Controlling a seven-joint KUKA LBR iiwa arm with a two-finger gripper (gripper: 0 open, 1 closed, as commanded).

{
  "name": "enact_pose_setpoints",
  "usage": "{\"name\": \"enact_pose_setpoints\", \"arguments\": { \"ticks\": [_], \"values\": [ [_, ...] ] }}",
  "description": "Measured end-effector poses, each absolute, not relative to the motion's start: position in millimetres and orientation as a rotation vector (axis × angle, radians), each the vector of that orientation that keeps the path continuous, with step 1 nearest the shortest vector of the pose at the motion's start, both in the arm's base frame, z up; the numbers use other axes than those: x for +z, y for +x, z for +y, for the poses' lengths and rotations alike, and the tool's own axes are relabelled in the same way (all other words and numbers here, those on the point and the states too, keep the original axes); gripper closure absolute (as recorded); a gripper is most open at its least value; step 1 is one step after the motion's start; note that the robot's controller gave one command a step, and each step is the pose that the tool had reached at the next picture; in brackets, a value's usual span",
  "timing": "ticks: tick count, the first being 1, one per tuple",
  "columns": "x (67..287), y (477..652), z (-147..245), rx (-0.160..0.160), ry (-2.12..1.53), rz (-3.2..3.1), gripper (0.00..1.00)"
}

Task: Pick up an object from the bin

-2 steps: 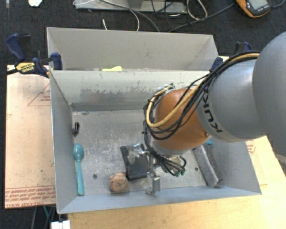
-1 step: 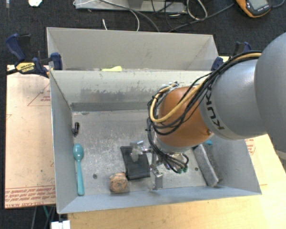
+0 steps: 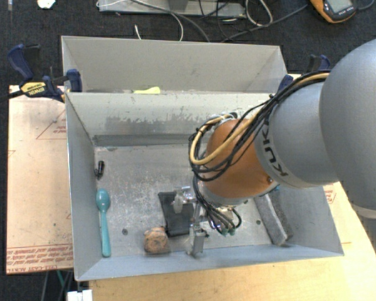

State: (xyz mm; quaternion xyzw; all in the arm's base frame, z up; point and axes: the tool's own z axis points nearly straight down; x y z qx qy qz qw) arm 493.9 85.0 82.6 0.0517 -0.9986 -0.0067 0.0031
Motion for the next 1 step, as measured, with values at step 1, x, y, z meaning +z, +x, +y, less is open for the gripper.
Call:
{"name": "enact_pose_setpoints", "arguments": {
  "ticks": [1],
  "values": [
    [75.2,502.8,76.2,-0.021,0.509,-3.098,1.00]
  ]
}}
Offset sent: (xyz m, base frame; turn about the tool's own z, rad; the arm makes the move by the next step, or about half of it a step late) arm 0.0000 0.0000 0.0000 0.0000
